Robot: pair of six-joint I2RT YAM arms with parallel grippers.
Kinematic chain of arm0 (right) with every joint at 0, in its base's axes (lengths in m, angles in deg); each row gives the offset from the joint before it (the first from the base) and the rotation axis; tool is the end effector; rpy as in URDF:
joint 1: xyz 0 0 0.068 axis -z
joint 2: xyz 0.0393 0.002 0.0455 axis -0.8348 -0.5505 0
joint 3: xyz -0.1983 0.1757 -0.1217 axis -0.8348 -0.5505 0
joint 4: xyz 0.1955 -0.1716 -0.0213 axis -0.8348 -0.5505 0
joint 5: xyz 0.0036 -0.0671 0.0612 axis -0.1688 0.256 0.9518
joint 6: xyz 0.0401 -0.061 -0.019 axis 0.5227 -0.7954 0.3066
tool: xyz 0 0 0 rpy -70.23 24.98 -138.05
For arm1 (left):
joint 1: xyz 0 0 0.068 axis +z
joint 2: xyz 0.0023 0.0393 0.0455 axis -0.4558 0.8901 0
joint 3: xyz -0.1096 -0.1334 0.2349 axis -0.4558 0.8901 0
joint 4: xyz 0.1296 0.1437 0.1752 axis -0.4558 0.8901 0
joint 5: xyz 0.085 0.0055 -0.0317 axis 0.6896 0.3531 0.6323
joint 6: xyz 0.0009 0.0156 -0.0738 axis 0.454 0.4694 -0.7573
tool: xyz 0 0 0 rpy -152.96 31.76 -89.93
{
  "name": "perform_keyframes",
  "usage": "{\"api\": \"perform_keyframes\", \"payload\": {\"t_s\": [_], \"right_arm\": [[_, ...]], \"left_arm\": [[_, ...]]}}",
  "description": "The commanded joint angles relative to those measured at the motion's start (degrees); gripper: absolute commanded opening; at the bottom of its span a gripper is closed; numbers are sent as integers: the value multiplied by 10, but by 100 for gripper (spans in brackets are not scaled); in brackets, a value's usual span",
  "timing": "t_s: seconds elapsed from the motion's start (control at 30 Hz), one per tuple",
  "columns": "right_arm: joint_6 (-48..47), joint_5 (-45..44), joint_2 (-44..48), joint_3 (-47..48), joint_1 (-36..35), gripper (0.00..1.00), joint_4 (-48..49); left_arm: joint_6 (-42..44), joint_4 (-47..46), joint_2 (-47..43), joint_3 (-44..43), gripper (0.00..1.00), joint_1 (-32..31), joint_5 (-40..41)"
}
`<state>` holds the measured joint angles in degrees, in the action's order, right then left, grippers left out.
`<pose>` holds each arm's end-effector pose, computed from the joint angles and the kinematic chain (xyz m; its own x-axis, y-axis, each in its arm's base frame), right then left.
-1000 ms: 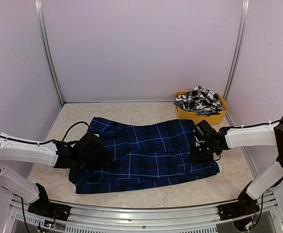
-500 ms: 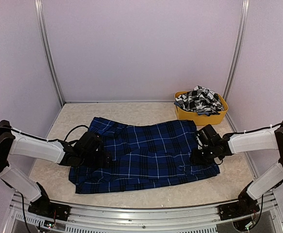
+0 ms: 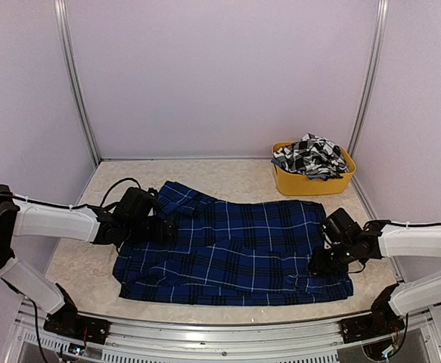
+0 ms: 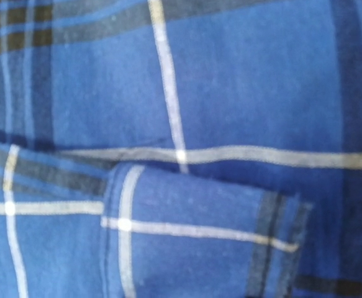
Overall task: Fold and stack the long sleeve shirts
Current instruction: Move the 1/3-folded shirt to the center of the board, then pick up the sleeve from the 1/3-folded shirt.
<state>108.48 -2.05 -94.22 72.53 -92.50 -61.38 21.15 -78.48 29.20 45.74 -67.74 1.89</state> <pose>0.1637 0.1155 0.1402 -0.9258 0.1990 -0.3215 0.1112 0.9560 0.2714 0.2414 -0.1864 0.1671 -0.7348 -0.0015 -0.6783 0.1647 0.9697 -0.1806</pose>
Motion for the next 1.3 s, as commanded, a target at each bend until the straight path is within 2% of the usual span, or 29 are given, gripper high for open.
{"api": "perform_keyframes", "payload": {"t_s": [0.0, 0.17, 0.23, 0.33, 0.4, 0.63, 0.9, 1.1, 1.27], "right_arm": [[10, -19, 24, 13, -9, 40, -63], [-73, -80, 23, 102, 21, 48, -79], [-118, -76, 10, 142, 59, 52, -59], [-183, -53, -21, 184, 109, 66, -14], [-214, -32, -57, 219, 139, 69, 1], [-287, 20, -171, 304, 188, 70, 24], [-310, 68, -231, 331, 204, 68, 41], [-315, 79, -250, 334, 205, 67, 46], [-315, 85, -257, 332, 204, 66, 50]], "left_arm": [[22, -7, -4, -22, 99, 18, -16], [39, -17, -14, -34, 99, 36, -38], [48, -21, -21, -38, 99, 47, -59], [54, -49, -36, -40, 99, 70, -95], [57, -57, -40, -47, 99, 87, -123], [58, -57, 21, -112, 99, 154, -218], [60, -28, 144, -198, 99, 190, -163], [71, 1, 233, -251, 88, 204, -171], [81, 3, 270, -265, 74, 206, -165]]}}
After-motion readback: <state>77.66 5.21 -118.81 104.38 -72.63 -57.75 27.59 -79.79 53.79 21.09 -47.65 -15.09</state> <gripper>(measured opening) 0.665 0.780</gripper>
